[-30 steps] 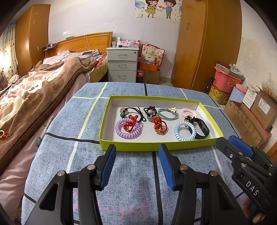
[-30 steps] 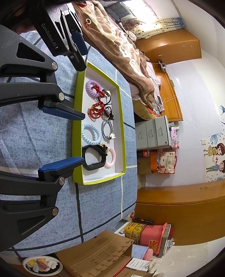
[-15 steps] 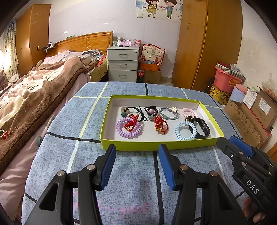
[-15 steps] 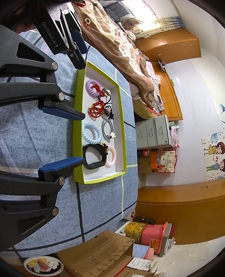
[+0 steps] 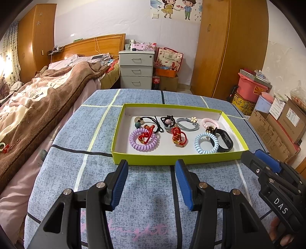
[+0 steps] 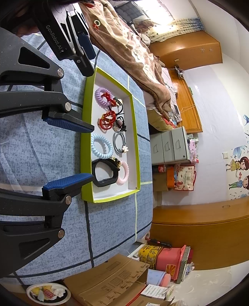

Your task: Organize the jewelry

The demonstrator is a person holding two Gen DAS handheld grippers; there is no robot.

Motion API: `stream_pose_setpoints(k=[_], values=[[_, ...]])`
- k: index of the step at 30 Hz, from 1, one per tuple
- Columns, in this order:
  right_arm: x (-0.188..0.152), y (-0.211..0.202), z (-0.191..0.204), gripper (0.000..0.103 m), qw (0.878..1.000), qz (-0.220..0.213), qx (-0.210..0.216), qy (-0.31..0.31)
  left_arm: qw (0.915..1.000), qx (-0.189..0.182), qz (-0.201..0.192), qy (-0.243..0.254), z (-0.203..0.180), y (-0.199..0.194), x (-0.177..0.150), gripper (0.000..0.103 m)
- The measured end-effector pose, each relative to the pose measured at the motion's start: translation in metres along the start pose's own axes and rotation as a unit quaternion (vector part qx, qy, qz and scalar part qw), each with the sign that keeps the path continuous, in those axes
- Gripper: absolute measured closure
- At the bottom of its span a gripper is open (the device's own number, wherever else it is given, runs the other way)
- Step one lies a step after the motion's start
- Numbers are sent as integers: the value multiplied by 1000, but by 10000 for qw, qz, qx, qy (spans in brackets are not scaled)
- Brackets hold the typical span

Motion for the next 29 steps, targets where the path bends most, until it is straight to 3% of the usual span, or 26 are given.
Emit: stream_pose_setpoints(k=[29], values=[[-3, 1, 2, 58, 10000, 38, -15, 17, 10000, 64, -28, 16, 2, -1, -1, 50]])
Point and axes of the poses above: each gripper's, at about its wrist camera, not at the fingertips, and y roughly the way its jaws point, z to its left, x to its top, the point moved 7 cm from there along y, roughly the way its jaws point, and after that the axes turned 8 degrees about x, right-handed, at the moved point
